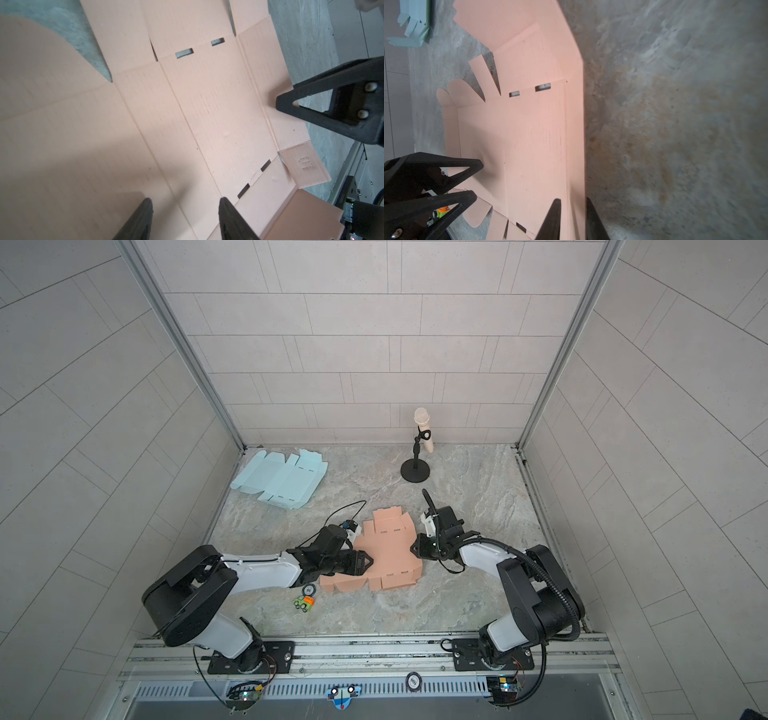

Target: Fold the paper box

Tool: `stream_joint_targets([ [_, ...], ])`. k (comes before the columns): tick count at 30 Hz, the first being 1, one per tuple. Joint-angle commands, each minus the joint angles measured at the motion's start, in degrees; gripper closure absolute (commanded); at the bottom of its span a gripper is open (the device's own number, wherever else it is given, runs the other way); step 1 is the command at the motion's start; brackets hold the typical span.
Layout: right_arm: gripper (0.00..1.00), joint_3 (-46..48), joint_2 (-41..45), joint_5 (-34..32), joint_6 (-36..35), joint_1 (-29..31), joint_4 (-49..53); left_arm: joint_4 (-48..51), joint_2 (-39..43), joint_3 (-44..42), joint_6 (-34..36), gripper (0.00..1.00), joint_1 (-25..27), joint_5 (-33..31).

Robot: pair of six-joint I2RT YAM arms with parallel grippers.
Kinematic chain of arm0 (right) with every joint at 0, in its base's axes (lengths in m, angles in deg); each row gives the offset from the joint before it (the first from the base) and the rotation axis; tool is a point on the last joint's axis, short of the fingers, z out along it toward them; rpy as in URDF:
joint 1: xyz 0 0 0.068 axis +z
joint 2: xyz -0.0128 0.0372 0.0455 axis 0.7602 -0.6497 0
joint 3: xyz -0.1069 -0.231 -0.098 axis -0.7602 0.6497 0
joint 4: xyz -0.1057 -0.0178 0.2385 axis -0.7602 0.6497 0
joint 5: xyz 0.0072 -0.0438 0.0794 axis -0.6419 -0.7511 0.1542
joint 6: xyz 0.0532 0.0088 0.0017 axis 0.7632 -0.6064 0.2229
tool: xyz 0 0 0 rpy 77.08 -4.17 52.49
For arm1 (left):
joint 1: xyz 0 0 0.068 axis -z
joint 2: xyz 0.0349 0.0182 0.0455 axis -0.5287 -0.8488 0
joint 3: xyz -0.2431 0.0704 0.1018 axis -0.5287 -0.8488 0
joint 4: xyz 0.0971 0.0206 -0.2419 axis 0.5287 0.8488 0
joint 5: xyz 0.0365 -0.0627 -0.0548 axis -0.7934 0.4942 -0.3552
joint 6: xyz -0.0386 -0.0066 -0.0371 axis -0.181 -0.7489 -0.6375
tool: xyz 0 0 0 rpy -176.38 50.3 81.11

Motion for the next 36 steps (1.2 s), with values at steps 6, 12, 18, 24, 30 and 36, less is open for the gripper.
stream_joint_targets([
  [6, 0.96, -0.8, 2.5, -4.1, -1.7, 0.9, 4.5, -1.3, 2.1, -2.3, 0.2, 0.45, -0.2, 1.6],
  [12, 1.00, -3.7, 8.0, -12.9, -5.9, 3.1, 17.2, 0.4, 7.0, -0.8, 0.9, 0.65, -0.3, 2.7],
  [18, 1.00, -4.0, 13.7, -17.5, -7.0, 5.8, 24.0, 1.8, 4.6, 5.8, 0.5, 0.85, -0.3, 3.3],
  [24, 1.00, -3.4, 16.0, -21.7, -6.8, 8.8, 26.5, 2.4, -2.8, 15.9, -0.3, 0.97, -0.3, 4.2],
  [30, 1.00, -2.8, 16.5, -24.1, -6.6, 9.8, 26.2, 2.1, -11.9, 25.3, -2.2, 1.00, -0.3, 5.9],
  [36, 1.00, -2.7, 16.6, -24.7, -6.9, 10.9, 25.5, 2.2, -18.3, 30.6, -3.3, 1.00, -0.3, 5.7],
])
